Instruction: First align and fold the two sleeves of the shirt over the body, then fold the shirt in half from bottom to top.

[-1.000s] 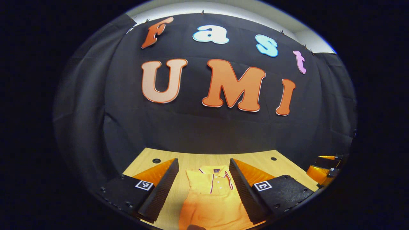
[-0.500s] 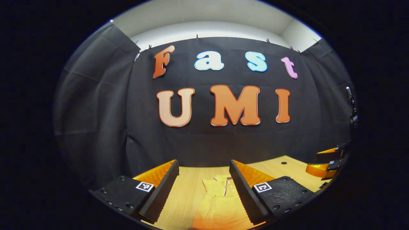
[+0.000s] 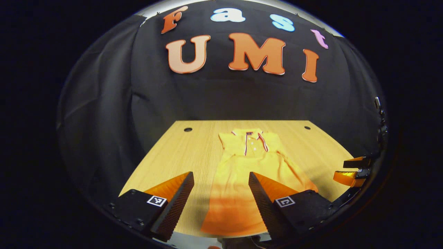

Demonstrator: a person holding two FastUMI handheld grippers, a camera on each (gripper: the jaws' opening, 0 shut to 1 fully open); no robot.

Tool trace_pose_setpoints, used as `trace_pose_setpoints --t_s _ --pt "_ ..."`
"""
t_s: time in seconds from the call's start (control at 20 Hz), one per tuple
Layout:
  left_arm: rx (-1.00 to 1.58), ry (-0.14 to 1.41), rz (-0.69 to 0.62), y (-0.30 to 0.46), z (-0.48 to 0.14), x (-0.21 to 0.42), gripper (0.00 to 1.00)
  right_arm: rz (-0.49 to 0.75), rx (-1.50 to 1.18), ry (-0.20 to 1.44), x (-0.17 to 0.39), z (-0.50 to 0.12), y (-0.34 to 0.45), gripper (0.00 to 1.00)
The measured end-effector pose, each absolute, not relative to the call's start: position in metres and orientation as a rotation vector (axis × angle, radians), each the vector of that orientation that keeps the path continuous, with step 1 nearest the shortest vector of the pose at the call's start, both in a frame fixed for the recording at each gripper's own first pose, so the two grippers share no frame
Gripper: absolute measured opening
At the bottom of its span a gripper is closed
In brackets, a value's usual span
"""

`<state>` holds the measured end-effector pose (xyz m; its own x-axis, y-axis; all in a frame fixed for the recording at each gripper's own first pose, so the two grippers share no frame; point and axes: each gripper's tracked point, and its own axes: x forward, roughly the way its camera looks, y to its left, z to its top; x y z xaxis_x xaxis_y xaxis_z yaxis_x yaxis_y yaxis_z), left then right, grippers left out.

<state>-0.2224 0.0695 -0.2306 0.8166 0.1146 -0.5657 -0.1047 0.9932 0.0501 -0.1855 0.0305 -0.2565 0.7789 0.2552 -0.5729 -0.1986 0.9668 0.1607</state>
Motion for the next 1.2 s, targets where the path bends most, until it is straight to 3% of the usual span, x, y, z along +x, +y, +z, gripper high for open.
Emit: trace_pose_setpoints --t_s 0.3,0.5,0.7,1.0,1.1,1.2 --pt "-0.006 0.870 0.118 0.070 -0.291 -0.235 0.98 0.266 0.084 0.796 -0.198 -0.300 0.049 0.96" --pt "-0.041 1.019 0.160 0.069 -0.299 -0.236 0.99 0.235 0.098 0.883 -0.213 -0.332 0.051 0.96" --pt "-0.045 1.105 0.164 0.072 -0.289 -0.231 0.99 0.235 0.095 0.941 -0.223 -0.349 0.056 0.96" --pt "-0.051 1.207 0.157 0.066 -0.333 -0.268 0.99 0.214 0.104 1.013 -0.227 -0.364 0.058 0.97" --pt "-0.039 1.198 0.135 0.063 -0.331 -0.260 0.98 0.199 0.067 1.020 -0.226 -0.365 0.056 0.94" --pt "-0.031 1.186 0.113 0.062 -0.334 -0.253 0.98 0.182 0.083 1.026 -0.222 -0.366 0.055 0.82"
